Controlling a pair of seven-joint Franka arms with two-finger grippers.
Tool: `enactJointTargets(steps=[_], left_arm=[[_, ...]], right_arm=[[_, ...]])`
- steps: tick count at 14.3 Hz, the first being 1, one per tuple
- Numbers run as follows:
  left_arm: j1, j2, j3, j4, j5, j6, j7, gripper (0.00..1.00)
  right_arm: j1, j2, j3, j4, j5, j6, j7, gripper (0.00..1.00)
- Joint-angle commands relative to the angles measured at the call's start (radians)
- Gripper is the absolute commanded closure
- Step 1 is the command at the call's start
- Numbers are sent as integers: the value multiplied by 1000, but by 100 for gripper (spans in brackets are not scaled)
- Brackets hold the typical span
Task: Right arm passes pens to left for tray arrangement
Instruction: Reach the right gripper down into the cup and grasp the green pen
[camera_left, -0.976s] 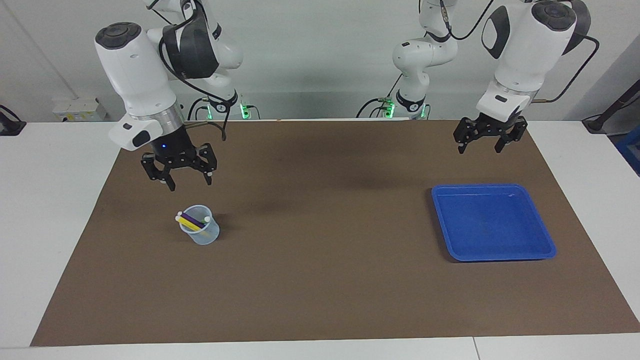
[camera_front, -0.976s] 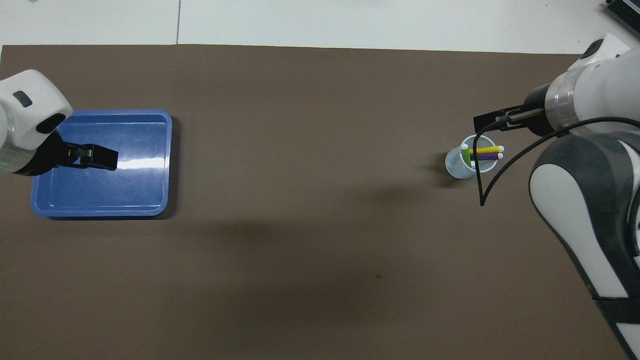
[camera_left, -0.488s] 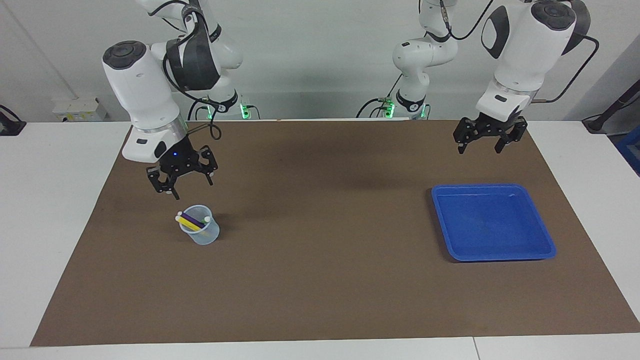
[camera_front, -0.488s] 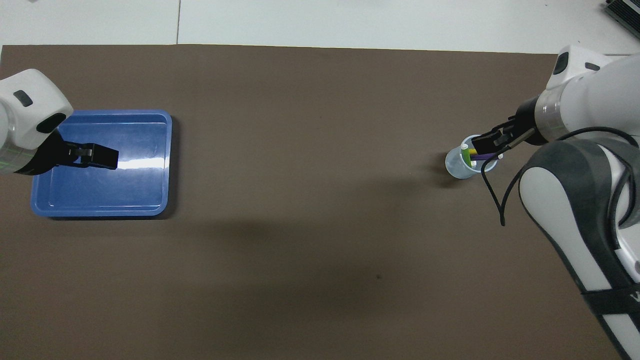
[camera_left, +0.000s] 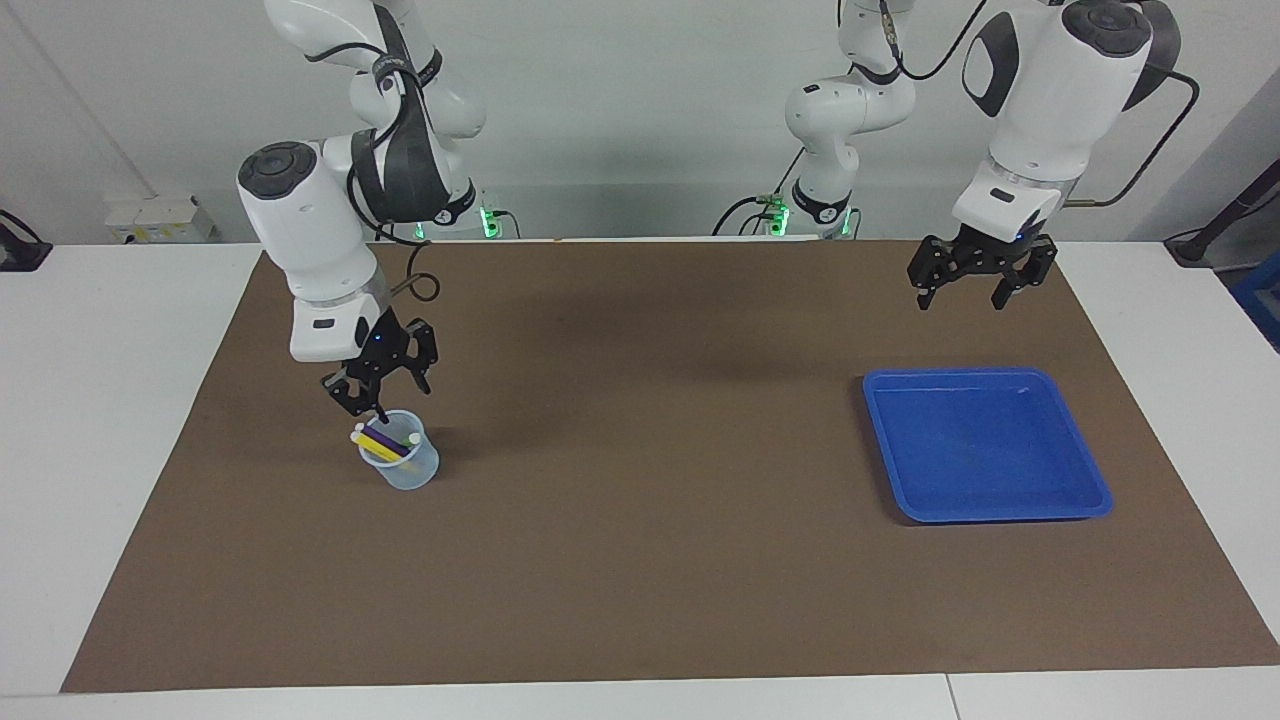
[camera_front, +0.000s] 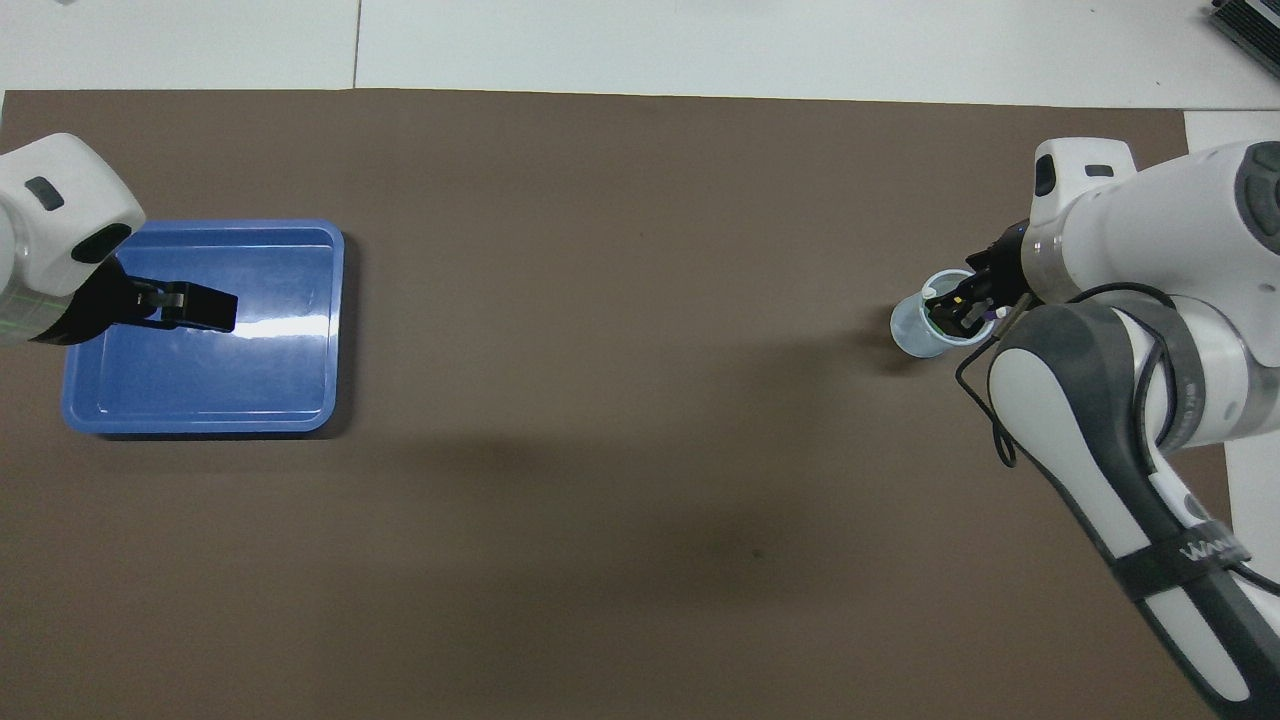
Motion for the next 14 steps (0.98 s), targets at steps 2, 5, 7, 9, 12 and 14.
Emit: enactJointTargets(steps=[2, 5, 7, 9, 12, 14], left_arm=[[20, -27, -3, -34, -17, 26, 19, 0], [20, -27, -3, -32, -17, 24, 20, 0], [20, -27, -3, -27, -17, 20, 23, 0], [19, -27, -3, -27, -17, 15, 20, 0], [0, -29, -7, -23, -17, 6, 17, 0], [-3, -29, -13, -23, -17, 17, 19, 0]], right_arm=[[2, 22, 7, -22, -8, 68, -76, 51], [-4, 30, 7, -39, -19, 106, -128, 51], [-4, 34, 7, -56, -19, 134, -131, 51], [-6, 34, 7, -77, -19, 157, -133, 51], [-12, 34, 6, -108, -19, 197, -148, 51], [-13, 34, 6, -125, -20, 200, -148, 51]])
